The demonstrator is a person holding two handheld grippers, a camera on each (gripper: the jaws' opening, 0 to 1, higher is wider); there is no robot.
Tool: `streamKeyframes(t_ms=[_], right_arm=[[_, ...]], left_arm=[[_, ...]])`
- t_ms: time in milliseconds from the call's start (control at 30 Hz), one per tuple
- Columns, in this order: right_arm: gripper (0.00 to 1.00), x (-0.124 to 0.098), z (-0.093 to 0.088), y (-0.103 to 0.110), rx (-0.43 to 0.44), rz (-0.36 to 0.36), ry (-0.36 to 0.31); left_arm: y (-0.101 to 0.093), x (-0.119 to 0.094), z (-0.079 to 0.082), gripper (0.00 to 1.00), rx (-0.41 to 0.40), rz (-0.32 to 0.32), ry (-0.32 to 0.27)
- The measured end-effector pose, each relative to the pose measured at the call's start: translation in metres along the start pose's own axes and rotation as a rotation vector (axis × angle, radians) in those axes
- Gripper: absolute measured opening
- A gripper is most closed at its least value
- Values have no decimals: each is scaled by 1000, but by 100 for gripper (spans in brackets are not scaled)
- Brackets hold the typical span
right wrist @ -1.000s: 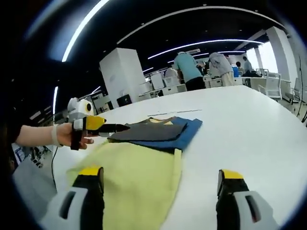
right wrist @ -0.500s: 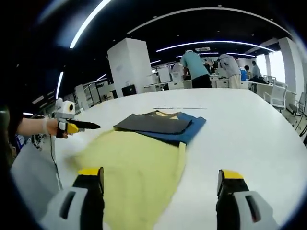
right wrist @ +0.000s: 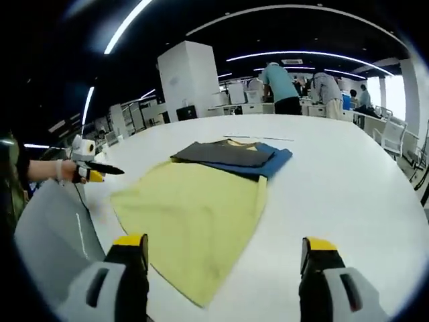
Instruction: Fold the garment on the visible template until the final outline fits inside the template.
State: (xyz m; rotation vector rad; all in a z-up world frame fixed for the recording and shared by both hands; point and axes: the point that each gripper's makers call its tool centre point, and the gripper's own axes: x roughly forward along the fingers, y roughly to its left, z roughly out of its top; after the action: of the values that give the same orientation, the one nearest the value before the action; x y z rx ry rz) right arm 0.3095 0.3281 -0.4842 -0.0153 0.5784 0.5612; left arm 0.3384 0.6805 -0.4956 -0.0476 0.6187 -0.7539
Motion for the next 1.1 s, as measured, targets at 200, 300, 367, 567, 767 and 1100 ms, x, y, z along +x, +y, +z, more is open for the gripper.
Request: streamKeyframes(t_ms=[200, 300, 367, 567, 767, 1100], right_arm=[[85, -4, -15, 13, -53, 20, 66], [82, -7, -18, 18, -58, 26, 77], [76, -9, -20, 21, -55, 30, 85], [63, -12, -28, 26, -30, 42, 111], [57, -11, -37, 25, -2, 43, 128], [34, -9, -53, 24, -3, 49, 182]], left_arm=[[-8, -4, -1, 83, 35, -48, 56], [-10, -4, 0, 77, 16, -66, 58], [-12, -5, -1, 73, 11, -79, 59], [-16, -7, -4, 60, -9, -103, 76], [-17, -7, -10, 49, -24, -111, 111], [-21, -6, -26, 30, -51, -131, 178]])
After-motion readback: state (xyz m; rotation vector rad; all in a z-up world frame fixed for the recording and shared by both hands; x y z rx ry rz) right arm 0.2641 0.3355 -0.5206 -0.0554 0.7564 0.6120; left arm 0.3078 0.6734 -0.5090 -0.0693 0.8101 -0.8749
